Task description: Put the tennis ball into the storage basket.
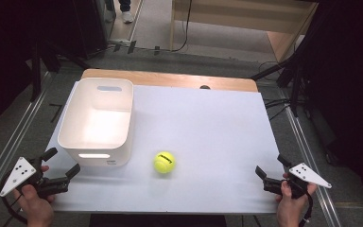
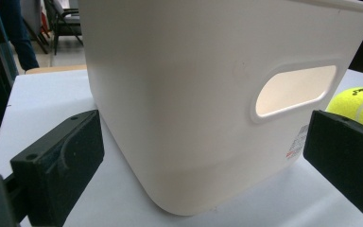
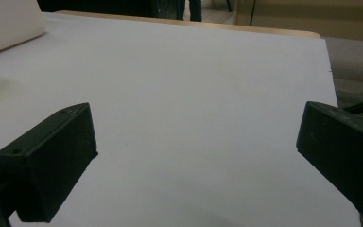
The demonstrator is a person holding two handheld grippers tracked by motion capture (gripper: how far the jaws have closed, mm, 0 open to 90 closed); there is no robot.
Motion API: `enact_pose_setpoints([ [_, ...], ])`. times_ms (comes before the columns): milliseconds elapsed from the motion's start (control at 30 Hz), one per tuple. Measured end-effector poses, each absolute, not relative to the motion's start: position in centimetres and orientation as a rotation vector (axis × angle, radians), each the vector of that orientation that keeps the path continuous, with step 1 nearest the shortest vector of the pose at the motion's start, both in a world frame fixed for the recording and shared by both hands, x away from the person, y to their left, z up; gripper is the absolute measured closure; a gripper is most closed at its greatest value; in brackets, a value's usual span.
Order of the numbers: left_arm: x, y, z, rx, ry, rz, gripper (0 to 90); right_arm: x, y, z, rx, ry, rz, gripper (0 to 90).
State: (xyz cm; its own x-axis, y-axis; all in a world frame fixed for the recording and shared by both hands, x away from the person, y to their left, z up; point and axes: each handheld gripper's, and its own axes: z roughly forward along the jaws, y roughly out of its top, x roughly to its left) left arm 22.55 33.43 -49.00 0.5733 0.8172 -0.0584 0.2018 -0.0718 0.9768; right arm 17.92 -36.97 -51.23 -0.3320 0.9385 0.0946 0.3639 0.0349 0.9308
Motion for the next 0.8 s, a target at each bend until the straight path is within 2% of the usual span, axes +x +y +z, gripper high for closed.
enact_pose_setpoints([
  [800, 22.6, 33.3, -49.1, 1.604, 0.879, 0.631, 0.0, 18.7, -36.9, -50.0, 1.309, 1.789, 1.285, 0.0],
])
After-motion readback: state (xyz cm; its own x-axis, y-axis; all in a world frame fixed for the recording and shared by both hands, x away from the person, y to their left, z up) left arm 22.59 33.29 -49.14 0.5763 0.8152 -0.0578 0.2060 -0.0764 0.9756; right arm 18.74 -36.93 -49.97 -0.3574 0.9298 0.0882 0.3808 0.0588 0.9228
